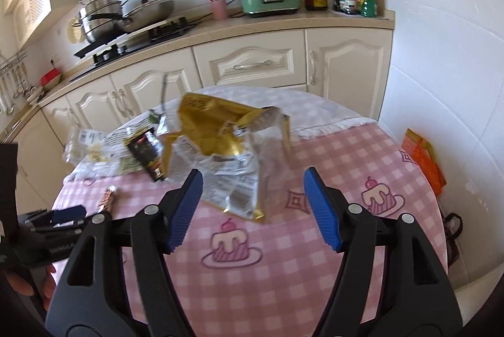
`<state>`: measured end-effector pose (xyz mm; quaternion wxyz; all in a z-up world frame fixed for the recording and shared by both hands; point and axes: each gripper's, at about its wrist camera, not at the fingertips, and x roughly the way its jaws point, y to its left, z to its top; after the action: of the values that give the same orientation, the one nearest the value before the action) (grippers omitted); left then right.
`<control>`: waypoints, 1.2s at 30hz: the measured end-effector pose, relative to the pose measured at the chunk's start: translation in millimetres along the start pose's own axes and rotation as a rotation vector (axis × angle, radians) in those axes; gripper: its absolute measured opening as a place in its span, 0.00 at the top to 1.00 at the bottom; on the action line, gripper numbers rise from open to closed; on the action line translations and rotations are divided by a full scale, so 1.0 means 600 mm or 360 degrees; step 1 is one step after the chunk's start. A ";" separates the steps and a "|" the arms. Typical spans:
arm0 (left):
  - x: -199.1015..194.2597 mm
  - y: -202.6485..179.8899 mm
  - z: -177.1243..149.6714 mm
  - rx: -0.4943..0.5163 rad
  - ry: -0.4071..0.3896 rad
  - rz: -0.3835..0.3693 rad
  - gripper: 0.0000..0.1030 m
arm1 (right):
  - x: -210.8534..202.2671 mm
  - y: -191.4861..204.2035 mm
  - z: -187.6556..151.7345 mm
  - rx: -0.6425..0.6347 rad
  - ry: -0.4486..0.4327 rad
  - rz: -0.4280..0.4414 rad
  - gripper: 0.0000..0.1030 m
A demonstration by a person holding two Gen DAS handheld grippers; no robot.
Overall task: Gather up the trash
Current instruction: 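Move both tools back over the table, then grasp the red-white snack wrapper with the left tool while the right grasps the gold chip bag, then carry the wrapper and gold bag over the bucket with both tools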
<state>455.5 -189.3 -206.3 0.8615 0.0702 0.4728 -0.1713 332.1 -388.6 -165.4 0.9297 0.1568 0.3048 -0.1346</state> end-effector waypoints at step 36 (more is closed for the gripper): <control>-0.202 0.097 -0.045 -0.0060 -0.0399 -0.0297 0.93 | -0.115 0.118 0.020 -0.0045 -0.0153 0.0298 0.86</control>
<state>395.3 -99.7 -122.0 0.8953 -0.0121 0.3691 -0.2492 309.2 -317.8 -99.2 0.9539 0.1648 0.2459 -0.0502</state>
